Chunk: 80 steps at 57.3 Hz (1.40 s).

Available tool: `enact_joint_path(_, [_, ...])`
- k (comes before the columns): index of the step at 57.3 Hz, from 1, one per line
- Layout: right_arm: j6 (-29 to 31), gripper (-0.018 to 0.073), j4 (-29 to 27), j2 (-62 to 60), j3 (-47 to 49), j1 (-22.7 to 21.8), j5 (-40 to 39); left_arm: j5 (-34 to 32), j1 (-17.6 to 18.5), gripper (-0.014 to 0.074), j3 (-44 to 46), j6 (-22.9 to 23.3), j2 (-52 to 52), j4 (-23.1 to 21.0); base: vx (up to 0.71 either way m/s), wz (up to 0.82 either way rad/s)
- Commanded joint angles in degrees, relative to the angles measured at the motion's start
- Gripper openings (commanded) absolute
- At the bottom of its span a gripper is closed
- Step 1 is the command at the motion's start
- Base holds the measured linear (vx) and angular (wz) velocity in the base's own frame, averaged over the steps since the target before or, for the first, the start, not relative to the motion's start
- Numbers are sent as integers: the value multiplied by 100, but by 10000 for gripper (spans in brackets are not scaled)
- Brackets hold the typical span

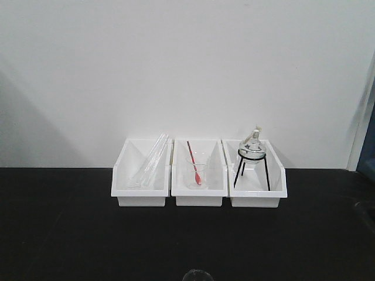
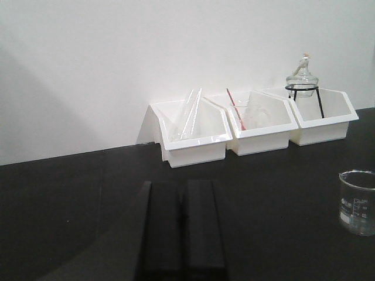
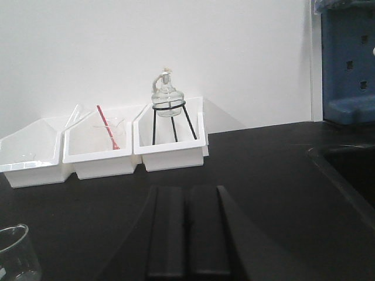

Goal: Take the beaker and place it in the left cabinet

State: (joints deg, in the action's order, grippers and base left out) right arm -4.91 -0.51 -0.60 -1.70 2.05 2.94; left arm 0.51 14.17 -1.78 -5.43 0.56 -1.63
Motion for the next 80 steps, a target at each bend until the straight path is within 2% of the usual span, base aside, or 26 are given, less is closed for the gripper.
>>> enact_joint_path(1, [57,-8,51,-83,-38,-27,-461,-478,32,1,-94,19,105,-47,0,0])
enact_joint_path(20, [57,-8,51,-83,-38,-27,-472,-478,32,1,-94,19,105,-47,0,0])
enact_joint_path(31, [201,-8,126,-83,-1,-27,-1255,-478,32,1,-94,19,105,-47,0,0])
enact_joint_path(35, [229,-8,121,-69,228,-27,-1403,-478,32,1,-94,19,105,-47,0,0])
enact_joint_path(39, [418,-8,100,128,663,-27,-1203,-478,32,1,-94,19,105,-47,0,0])
enact_joint_path(49, [768,-8,84,1774,1871,-27,-1044,-478,32,1,-94,19,105,-47,0,0])
enact_joint_path(53, [960,-8,51,2794,2360,-27,-1334,-478,32,1,-94,19,105,-47,0,0])
enact_joint_path(63, [979,-8,51,4545,3181,-27,-2294,-478,32,1,-94,19,105,-47,0,0])
enact_joint_path(70, [956,-8,51,5192,3450,-27,-2515,-478,32,1,-94,19,105,-47,0,0])
enact_joint_path(80, [950,3,51,5469,3439,-27,-2684,-478,32,1,-94,19,105,-47,0,0])
